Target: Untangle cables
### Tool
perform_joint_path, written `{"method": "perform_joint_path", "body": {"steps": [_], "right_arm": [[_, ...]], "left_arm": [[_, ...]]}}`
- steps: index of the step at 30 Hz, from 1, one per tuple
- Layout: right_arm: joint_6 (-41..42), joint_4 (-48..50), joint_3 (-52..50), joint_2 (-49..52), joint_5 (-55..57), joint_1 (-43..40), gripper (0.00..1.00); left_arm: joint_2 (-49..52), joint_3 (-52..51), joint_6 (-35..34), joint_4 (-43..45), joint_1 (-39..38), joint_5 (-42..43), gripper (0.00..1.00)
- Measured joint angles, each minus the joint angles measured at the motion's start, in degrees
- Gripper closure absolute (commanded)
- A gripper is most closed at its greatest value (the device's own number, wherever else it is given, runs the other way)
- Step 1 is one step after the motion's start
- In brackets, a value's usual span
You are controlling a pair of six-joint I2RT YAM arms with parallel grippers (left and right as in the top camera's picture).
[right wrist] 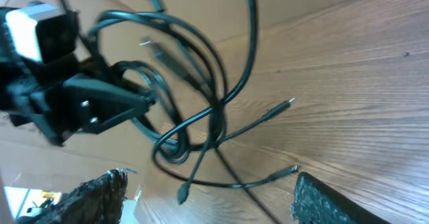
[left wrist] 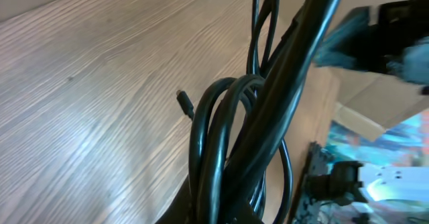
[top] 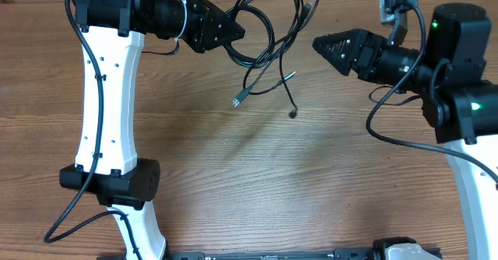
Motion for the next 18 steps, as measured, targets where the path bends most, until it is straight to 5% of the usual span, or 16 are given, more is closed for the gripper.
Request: {"method": "perform_joint_path", "body": {"steps": [18], "right_arm": [[-0.42, 9.33, -0.02, 8.02, 1.31, 0.24, 0.17]], "left_arm": [[0.0, 0.0, -0.46, -1.77, -0.02, 4.09, 0.96]]}}
